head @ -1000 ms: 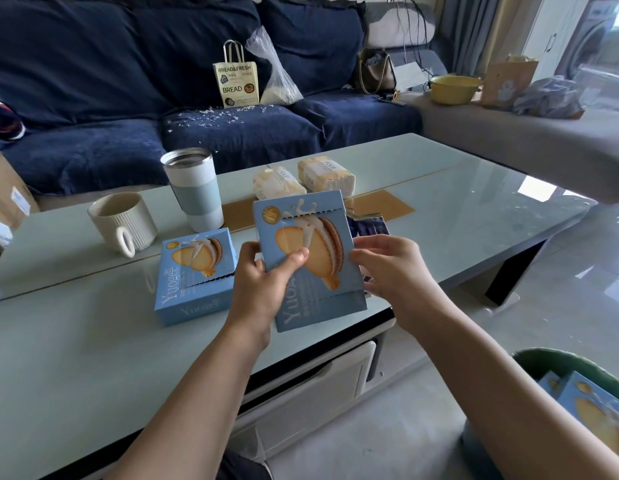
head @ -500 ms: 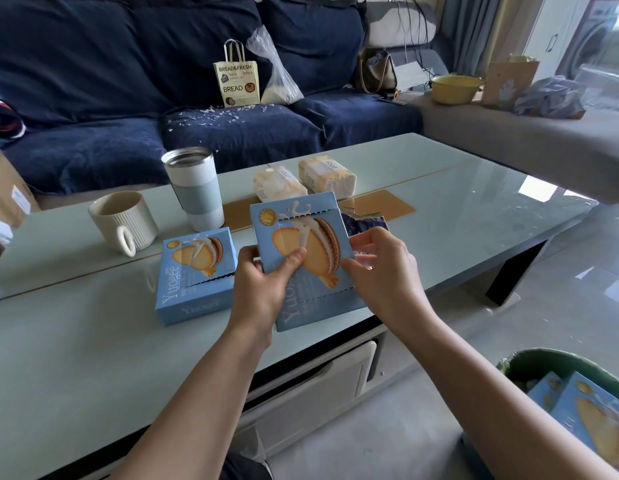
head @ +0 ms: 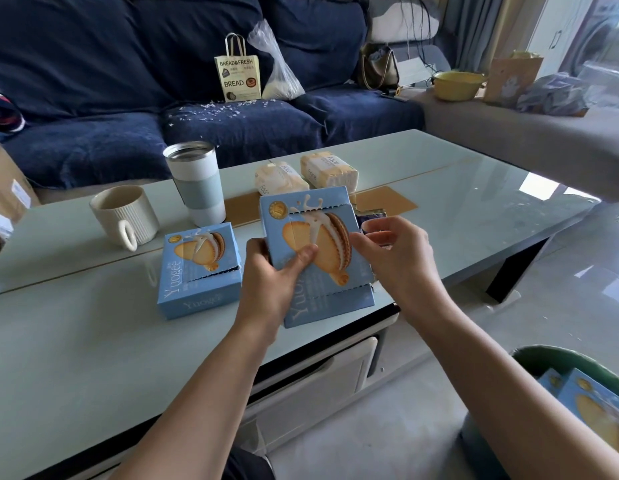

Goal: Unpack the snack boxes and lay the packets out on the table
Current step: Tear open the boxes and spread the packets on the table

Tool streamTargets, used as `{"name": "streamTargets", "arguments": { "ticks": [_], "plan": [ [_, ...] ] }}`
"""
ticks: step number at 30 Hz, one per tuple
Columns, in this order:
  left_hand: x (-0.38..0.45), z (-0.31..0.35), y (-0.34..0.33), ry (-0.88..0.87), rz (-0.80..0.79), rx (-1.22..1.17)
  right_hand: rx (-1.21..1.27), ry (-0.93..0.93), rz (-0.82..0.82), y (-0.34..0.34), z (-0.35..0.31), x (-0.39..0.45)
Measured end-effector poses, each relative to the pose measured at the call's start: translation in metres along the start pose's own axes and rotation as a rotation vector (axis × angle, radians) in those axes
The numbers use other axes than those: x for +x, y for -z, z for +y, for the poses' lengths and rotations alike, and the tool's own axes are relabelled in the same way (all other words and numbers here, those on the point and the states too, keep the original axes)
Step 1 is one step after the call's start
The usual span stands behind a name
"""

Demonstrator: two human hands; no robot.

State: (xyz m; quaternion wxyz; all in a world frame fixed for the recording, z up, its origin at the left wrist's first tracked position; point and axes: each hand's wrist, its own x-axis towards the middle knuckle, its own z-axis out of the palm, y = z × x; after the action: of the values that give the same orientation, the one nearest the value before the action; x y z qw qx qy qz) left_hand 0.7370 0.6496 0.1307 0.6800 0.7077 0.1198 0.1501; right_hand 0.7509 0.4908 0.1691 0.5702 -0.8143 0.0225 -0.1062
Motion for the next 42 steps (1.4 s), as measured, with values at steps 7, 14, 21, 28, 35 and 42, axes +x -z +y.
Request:
{"name": "streamTargets", "arguments": {
  "ticks": [7,14,21,28,35,42],
  "plan": [
    [-0.001,-0.003,-0.005,0.052,-0.002,-0.012,-0.111,0.096,0.058,-0.008,0.002,-0.005],
    [0.002,-0.006,-0.005,0.113,-0.041,-0.056,-0.1,0.052,-0.014,-0.003,0.002,0.0],
    [-0.006,0.002,-0.003,0.062,-0.145,-0.054,0.204,-0.21,-0.186,0.009,0.003,0.009],
    [-0.011,0.004,0.002,-0.056,-0.345,-0.004,0.347,-0.259,-0.17,0.019,0.002,0.012],
    [-0.011,0.006,0.001,-0.045,-0.413,0.069,0.127,-0.189,-0.141,0.023,-0.004,0.018],
    [-0.007,-0.001,-0.004,-0.148,-0.353,0.313,0.126,-0.116,-0.143,0.017,-0.021,0.011]
  ]
}}
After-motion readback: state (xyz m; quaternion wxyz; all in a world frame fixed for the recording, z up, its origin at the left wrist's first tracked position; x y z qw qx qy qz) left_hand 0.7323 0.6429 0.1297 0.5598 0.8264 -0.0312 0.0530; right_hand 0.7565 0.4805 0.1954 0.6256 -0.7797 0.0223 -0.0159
